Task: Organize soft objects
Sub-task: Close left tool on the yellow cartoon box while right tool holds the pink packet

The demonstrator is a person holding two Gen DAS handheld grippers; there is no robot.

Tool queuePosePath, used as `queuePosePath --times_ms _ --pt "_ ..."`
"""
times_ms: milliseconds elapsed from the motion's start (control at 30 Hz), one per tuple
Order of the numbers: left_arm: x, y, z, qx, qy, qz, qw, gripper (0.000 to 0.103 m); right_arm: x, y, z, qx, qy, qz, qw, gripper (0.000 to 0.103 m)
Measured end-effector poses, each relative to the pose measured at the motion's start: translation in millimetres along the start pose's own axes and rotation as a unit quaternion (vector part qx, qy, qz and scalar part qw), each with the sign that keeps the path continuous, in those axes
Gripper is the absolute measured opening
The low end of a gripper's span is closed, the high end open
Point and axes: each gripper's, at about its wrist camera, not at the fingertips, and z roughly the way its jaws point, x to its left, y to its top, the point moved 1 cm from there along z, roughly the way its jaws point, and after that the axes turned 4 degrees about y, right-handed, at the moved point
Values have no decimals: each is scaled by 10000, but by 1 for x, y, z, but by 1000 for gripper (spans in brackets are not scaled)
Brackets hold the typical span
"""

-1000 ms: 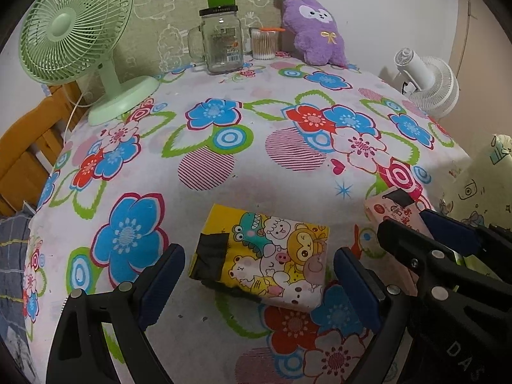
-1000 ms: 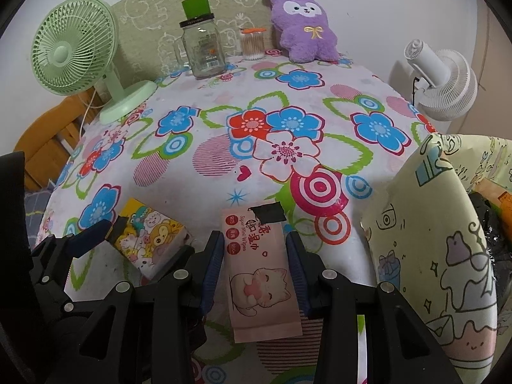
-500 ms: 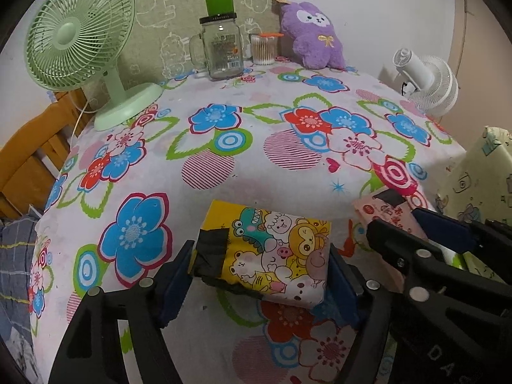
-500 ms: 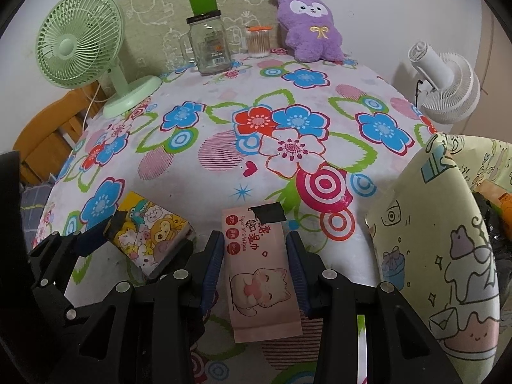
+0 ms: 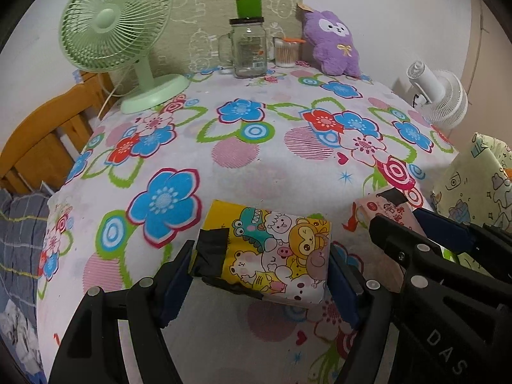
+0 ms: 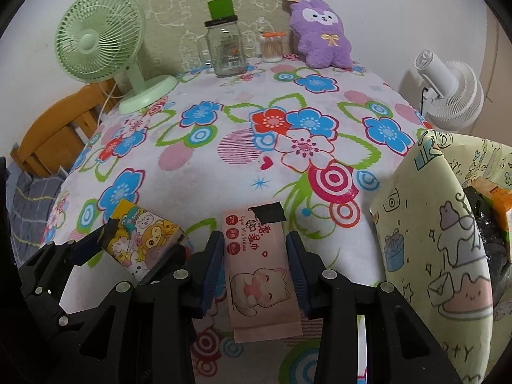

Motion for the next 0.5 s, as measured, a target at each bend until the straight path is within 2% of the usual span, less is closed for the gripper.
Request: queuePosePath --times_ms 500 --pt "12 -16 -46 -330 143 -364 9987 78 21 -12 -41 -327 123 -336 9988 43"
